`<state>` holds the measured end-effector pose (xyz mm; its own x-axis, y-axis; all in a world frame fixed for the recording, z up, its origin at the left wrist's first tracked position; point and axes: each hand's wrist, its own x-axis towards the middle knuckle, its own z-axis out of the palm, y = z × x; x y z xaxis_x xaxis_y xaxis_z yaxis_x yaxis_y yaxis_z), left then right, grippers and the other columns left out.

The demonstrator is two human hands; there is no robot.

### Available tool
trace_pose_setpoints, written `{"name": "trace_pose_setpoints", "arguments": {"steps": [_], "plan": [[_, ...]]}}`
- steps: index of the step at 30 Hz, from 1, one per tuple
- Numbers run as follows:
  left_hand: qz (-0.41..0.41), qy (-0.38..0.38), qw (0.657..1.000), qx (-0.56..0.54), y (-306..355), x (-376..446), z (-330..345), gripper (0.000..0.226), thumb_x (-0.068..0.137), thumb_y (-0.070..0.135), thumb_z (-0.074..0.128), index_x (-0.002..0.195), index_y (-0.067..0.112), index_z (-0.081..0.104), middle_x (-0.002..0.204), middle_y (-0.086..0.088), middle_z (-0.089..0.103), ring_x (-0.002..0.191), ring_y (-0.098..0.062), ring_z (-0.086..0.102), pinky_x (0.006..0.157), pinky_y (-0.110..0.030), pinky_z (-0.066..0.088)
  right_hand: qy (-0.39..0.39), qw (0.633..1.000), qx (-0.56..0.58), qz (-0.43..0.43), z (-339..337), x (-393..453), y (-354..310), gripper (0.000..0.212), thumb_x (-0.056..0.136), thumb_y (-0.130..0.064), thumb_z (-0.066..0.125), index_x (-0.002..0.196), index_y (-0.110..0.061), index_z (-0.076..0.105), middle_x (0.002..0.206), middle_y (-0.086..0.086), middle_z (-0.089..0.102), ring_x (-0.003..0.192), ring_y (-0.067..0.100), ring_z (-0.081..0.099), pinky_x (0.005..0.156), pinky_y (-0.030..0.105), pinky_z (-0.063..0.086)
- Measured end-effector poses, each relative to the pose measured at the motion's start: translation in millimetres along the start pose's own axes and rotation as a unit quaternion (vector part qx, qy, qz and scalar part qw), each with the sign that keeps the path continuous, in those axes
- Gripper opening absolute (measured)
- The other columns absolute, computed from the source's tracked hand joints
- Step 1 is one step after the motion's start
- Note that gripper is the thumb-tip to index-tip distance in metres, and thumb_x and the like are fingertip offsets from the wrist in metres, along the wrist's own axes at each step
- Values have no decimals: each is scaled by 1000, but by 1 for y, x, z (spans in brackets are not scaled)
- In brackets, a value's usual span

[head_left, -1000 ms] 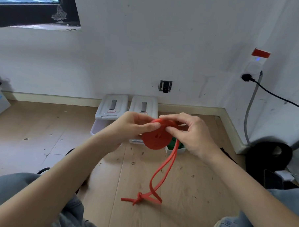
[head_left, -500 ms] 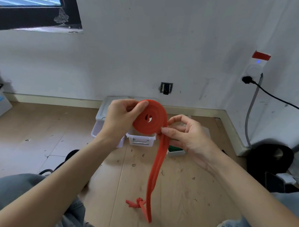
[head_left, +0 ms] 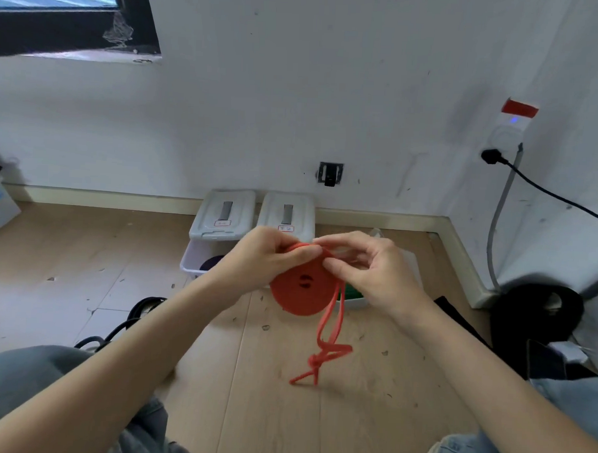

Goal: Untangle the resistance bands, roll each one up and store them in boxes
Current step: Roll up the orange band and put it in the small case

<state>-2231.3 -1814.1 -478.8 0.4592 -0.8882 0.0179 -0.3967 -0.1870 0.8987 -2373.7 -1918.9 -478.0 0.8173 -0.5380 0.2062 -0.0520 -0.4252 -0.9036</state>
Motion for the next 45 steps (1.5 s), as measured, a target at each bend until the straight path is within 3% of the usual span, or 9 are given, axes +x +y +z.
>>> {"name": "trace_pose_setpoints", "arguments": {"steps": [9, 14, 17, 20, 26, 30, 35, 41, 45], "plan": [[19, 189, 974, -120, 14, 8, -14, 29, 88, 32, 61, 63, 19, 69, 48, 12, 62, 45, 1, 55, 46, -13, 44, -18, 969, 224, 107, -6, 4, -3, 24, 71, -13, 70, 89, -9, 55, 80, 7, 70, 71, 23, 69, 76, 39, 58], [0, 215, 967, -134, 16, 5, -7, 40, 87, 35, 61, 75, -2, 67, 61, -8, 60, 59, -18, 56, 58, -47, 53, -6, 953, 281, 109, 1, 1, -1, 18, 81, -8, 65, 94, -10, 52, 83, 10, 73, 73, 22, 70, 69, 32, 58], [32, 232, 964, -127, 16, 5, -1, 37, 89, 32, 59, 72, -1, 66, 55, 1, 58, 52, -12, 54, 48, -34, 48, 19, 935, 336, 116, 6, 0, -1, 29, 70, -17, 70, 93, -10, 53, 82, 11, 72, 72, 20, 70, 63, 26, 55], [36, 158, 979, -122, 14, 3, 2, 19, 91, 27, 57, 77, 16, 66, 48, 16, 59, 43, 2, 55, 39, -10, 39, 61, 943, 305, 118, 5, 1, 3, 24, 69, -12, 71, 86, -12, 54, 80, 10, 70, 67, 18, 67, 67, 30, 57], [-18, -51, 996, -65, 6, 3, -14, 25, 73, 46, 67, 85, 24, 72, 77, 3, 73, 70, -6, 68, 59, -14, 50, -24, 990, 102, 90, -7, 2, 0, 17, 78, -5, 72, 88, -9, 58, 77, 5, 74, 70, 21, 71, 68, 29, 58], [45, 70, 996, 39, 3, 6, -1, 18, 82, 39, 66, 68, 28, 69, 59, 15, 66, 56, 5, 57, 52, -7, 42, -14, 982, 147, 114, -1, 0, 0, 22, 74, -9, 74, 89, -8, 59, 78, 9, 74, 71, 22, 71, 67, 30, 58], [36, 217, 974, -63, 7, 14, -11, 22, 85, 33, 65, 63, 25, 65, 47, 20, 59, 46, 7, 51, 47, -7, 39, -17, 954, 252, 160, 2, -2, -3, 20, 77, -5, 69, 91, -6, 54, 79, 15, 73, 66, 22, 71, 56, 25, 54], [-5, 271, 954, -127, 10, 15, -7, 23, 86, 38, 63, 67, 24, 65, 53, 17, 62, 64, -19, 63, 60, -44, 55, -4, 953, 271, 139, 21, -5, -4, 7, 95, -9, 51, 99, -13, 47, 70, 0, 69, 59, 15, 63, 63, 26, 54], [13, 302, 943, -141, 8, 13, 5, 23, 90, 33, 59, 68, 27, 63, 59, 14, 62, 55, 5, 57, 55, -14, 48, 39, 951, 290, 98, 34, -9, 0, 4, 98, -13, 45, 98, -16, 44, 69, -2, 69, 63, 15, 66, 65, 26, 54]]}}
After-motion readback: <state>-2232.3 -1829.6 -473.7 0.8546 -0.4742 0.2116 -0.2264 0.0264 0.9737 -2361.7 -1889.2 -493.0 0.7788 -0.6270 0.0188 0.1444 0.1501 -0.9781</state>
